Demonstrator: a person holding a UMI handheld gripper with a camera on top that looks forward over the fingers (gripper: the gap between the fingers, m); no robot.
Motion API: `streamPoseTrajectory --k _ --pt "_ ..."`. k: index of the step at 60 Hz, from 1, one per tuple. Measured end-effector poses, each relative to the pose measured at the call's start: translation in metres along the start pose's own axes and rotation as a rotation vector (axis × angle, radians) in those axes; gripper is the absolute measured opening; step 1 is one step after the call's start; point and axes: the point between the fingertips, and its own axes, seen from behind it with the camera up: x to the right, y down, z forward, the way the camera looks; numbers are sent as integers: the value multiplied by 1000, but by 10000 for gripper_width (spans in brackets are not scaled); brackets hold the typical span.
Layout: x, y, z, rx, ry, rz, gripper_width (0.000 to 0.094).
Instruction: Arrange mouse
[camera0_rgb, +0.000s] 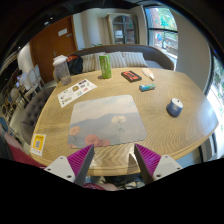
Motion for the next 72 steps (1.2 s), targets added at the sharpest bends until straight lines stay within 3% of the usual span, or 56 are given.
streamPoseTrajectory --k 13,31,42,62,67,72 --pt "27 6 1 8 55 -17 823" --pt "184 -23 21 61 134 -98 826" --pt "239 -48 68 68 57 -64 832" --pt "243 -121 125 133 -43 -147 824" --pt "238 -132 136 141 -44 -149 785" --pt "238 -138 139 158 -27 -133 629"
